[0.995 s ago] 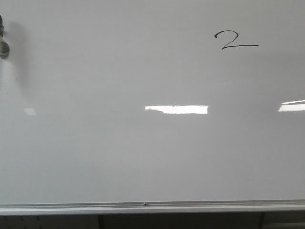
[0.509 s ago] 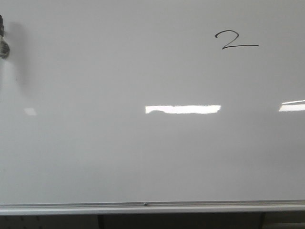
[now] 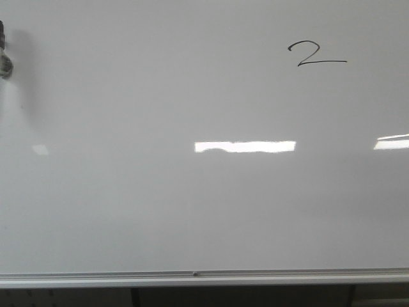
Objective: Write number 2 on whiteboard
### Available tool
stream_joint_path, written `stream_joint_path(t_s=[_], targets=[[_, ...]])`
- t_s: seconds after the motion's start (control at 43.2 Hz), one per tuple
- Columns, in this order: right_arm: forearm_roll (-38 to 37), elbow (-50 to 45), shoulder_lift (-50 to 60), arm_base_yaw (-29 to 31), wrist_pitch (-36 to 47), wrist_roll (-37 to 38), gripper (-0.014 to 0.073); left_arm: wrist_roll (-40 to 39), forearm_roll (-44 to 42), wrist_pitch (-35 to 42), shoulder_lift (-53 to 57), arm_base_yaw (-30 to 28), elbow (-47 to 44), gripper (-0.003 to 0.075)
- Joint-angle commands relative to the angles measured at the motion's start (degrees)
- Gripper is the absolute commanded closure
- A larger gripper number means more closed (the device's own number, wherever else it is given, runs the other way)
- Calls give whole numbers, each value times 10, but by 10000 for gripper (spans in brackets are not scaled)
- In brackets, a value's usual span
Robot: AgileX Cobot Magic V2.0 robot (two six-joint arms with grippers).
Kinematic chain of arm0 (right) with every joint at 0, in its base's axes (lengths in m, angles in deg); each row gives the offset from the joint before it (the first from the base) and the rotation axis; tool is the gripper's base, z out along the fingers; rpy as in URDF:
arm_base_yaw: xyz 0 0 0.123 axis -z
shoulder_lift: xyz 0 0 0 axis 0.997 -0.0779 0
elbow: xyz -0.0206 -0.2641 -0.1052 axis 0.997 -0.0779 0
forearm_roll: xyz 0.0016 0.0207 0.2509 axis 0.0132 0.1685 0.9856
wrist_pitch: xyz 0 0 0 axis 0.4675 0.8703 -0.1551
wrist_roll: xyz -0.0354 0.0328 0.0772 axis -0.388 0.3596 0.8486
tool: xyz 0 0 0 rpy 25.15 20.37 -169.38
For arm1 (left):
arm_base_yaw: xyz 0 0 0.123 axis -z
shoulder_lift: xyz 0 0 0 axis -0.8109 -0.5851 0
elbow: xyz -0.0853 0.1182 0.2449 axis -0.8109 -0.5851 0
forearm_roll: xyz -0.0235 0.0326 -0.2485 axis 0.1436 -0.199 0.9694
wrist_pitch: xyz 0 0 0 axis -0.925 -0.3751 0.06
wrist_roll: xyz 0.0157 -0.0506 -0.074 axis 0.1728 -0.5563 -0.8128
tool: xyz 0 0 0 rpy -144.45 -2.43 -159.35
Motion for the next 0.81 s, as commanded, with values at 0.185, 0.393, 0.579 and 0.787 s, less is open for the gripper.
stream_joint_path(t_s=[0.185,0.393,0.579,0.787], targets=[[2,1,11,0,52,-6,660,-4,0,50,15,2,-20,741],[2,1,11,-6,52,-6,660,-4,0,50,15,2,-20,741],[2,1,11,-16,51,-6,660,-4,0,50,15,2,-20,741],[2,1,11,-22,51,-6,660,-4,0,50,15,2,-20,741]])
